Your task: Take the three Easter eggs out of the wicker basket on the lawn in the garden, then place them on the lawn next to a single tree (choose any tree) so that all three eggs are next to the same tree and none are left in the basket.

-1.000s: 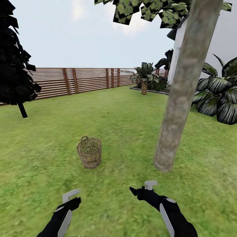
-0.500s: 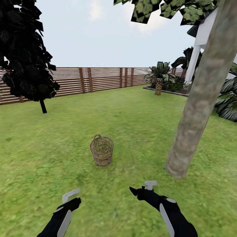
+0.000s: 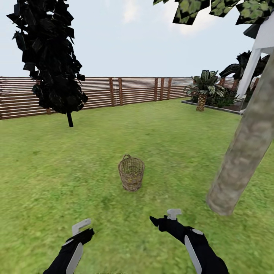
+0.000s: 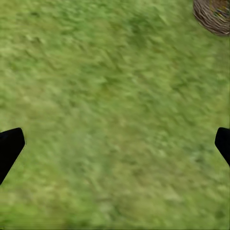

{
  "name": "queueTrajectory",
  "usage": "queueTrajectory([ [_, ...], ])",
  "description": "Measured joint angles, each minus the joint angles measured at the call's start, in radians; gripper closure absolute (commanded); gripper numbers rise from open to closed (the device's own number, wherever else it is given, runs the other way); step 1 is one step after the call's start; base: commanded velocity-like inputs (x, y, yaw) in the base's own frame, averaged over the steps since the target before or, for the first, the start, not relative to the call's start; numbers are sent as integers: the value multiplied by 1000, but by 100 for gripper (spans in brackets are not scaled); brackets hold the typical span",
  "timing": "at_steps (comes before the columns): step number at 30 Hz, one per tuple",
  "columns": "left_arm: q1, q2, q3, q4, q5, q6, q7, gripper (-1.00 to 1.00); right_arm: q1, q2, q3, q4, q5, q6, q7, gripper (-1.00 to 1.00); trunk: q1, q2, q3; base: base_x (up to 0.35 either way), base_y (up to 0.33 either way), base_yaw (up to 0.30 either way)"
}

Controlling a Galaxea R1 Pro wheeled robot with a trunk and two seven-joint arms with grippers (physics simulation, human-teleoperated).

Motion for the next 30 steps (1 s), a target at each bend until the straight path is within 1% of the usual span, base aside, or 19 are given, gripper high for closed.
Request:
queueTrajectory([
  [12,-1,0,0,5,3,-2,-2,-100,0,0,0,0,0,0,0,-100,-46,84,32,0,0,271],
  [17,-4,1,0,63,5,-25,-8,-100,0,0,0,0,0,0,0,-100,-65,119,45,0,0,271],
  [19,-4,1,0,70,6,-29,-10,-100,0,0,0,0,0,0,1,-100,-73,133,50,0,0,271],
  [25,-2,1,-1,73,5,-38,-12,-100,0,-1,0,0,0,0,1,-100,-73,133,47,4,0,271],
  [30,0,2,-2,70,3,-40,-15,-100,0,0,0,0,0,0,2,-100,-73,133,45,186,10,271],
])
